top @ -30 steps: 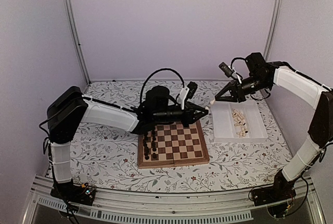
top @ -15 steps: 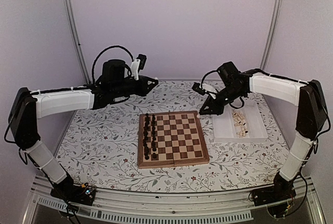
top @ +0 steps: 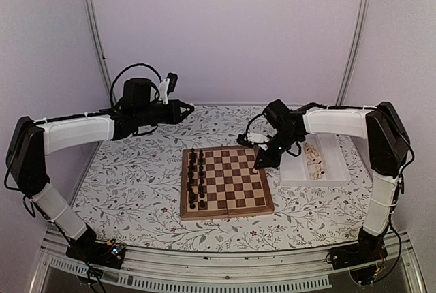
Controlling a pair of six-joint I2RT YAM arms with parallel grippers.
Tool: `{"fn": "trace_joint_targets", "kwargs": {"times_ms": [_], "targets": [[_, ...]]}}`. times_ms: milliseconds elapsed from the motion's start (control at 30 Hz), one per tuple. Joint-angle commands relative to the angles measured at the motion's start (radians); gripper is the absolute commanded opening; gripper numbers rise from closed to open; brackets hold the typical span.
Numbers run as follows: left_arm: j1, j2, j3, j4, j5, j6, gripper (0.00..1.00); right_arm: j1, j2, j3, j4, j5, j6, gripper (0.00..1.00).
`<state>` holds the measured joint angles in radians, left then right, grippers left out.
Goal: Set up the chess pieces on the board
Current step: Place the chess piece on the chessboard.
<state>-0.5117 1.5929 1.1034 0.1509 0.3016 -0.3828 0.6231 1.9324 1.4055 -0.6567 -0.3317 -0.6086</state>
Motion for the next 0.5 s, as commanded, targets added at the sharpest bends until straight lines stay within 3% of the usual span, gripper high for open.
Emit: {"fn": "trace_joint_targets", "kwargs": {"times_ms": [0, 467], "targets": [[0.004, -0.031, -0.004, -0.005, 0.020, -0.005, 0.00, 0.020, 0.007, -0.019, 0.010, 0.017, -0.020, 0.04], [0.005, -0.006, 0.001, -0.016, 0.027, -0.007, 0.00, 0.054, -0.032, -0.074, -0.012, 0.003, -0.048, 0.06]]}}
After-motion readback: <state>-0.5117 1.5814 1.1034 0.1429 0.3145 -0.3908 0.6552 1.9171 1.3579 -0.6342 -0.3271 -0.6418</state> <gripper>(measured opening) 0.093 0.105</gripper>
